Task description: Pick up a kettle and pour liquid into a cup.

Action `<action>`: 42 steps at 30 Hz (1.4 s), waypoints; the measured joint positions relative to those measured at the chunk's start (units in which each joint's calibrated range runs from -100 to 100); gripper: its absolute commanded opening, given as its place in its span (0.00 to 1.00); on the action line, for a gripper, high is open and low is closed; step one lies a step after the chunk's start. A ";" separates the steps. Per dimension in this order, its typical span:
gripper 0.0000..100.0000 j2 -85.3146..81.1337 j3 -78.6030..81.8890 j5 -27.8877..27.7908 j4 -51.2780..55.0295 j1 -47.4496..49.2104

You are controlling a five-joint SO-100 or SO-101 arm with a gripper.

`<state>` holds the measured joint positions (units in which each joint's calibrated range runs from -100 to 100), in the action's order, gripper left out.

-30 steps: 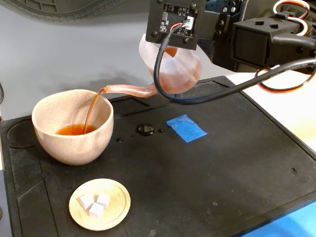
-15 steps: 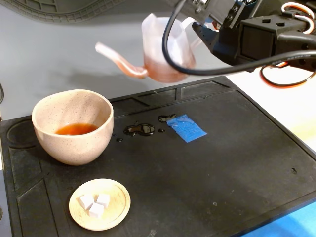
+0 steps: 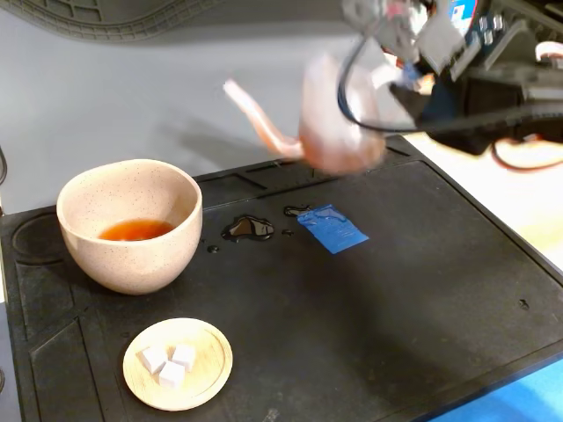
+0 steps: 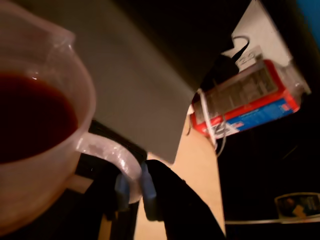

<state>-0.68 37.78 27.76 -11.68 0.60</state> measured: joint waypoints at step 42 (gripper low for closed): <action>0.01 14.73 -0.97 3.40 -0.18 0.45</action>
<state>14.04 36.81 31.17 -11.86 1.06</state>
